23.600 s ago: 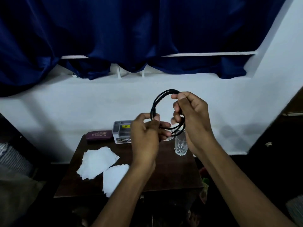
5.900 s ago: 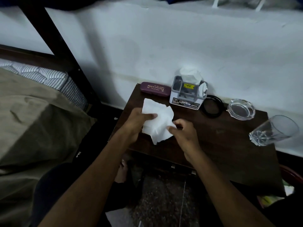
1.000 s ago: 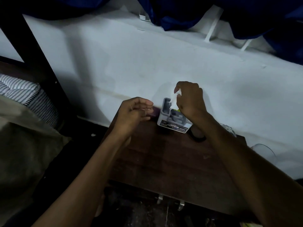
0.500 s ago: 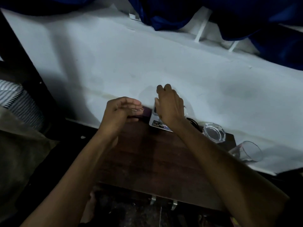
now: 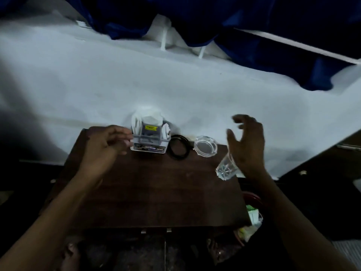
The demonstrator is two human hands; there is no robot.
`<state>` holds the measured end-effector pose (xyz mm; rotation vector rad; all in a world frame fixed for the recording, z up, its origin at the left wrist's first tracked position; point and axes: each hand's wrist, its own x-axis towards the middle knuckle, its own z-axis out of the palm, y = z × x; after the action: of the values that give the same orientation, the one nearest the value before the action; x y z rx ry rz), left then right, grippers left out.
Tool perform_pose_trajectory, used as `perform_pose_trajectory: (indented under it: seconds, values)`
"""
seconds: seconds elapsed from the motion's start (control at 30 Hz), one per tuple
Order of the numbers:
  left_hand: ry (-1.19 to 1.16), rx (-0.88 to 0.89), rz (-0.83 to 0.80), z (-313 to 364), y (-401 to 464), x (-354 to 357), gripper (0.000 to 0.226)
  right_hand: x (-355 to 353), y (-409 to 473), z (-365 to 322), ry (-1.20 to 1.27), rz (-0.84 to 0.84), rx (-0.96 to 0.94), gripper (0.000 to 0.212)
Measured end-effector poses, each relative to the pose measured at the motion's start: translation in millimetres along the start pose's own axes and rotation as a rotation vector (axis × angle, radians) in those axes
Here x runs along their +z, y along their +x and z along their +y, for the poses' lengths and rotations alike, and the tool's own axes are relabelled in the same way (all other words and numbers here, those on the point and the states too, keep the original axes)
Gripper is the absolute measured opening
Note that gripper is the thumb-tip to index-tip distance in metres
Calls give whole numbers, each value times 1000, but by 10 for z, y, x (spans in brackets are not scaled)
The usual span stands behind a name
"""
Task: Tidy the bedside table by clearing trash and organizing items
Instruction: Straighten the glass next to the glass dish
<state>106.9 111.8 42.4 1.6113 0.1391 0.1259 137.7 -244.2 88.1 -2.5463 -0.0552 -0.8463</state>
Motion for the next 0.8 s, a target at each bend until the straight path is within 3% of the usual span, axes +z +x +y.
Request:
perform_pose_trajectory:
  seconds: [0.13,0.23,0.33,0.43,0.5,0.6,0.8]
  values:
    - [76,6,-98,-166,-185,589,28,-454,-354,910,1,-166,387,56]
    - [123,-11,-209,-288,-330,1258,41,-369,-607,1154,85,-354,601,66]
    - [165,-20,-311,-313,-431,2024,58,-186,-772,1223,239,-487,654,87]
    - [191,-14,-368,-221,-462,2618,78,-75,-823,1125,354,-480,608,98]
    - [210,10,-362,-189,-436,2887,73,-33,-814,1047,409,-446,560,88]
    - [253,27,-290,-230,-383,3091,53,59,-804,1012,413,-381,496,54]
    - [302,79,-234,-205,-228,3131,55,175,-676,1003,407,-295,481,48]
